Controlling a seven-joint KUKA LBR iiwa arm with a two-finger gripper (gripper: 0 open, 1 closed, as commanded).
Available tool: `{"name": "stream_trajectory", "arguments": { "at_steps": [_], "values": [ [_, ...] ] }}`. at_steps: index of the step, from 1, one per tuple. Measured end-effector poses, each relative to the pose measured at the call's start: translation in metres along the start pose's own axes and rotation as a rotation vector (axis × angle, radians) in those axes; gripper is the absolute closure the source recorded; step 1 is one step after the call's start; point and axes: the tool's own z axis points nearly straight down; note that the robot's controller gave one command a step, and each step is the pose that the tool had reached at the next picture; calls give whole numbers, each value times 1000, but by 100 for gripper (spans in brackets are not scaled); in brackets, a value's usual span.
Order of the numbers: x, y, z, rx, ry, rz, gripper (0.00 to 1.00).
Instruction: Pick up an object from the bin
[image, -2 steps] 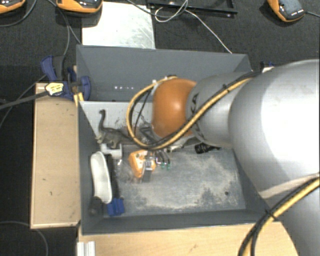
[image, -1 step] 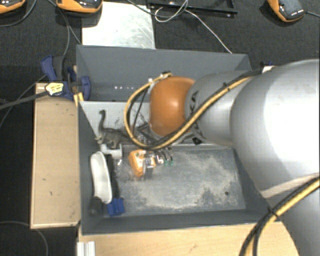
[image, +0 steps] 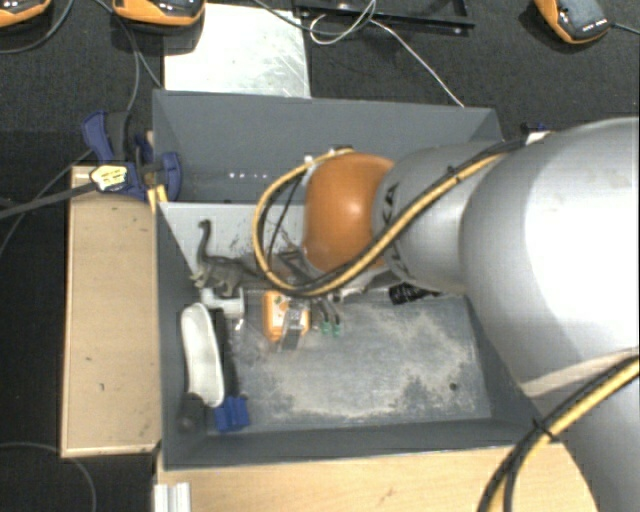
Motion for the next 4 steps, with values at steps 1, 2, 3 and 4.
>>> {"name": "stream_trajectory", "arguments": {
  "at_steps": [1,2,3,4],
  "values": [
    [0,0,0,0,0,0,100],
    [2,-1,-9,3,4,-1,100],
    [1,-1,-31,1,-1,0,100],
    [1,-1,-41,0,-2,-1,100]
  ]
}}
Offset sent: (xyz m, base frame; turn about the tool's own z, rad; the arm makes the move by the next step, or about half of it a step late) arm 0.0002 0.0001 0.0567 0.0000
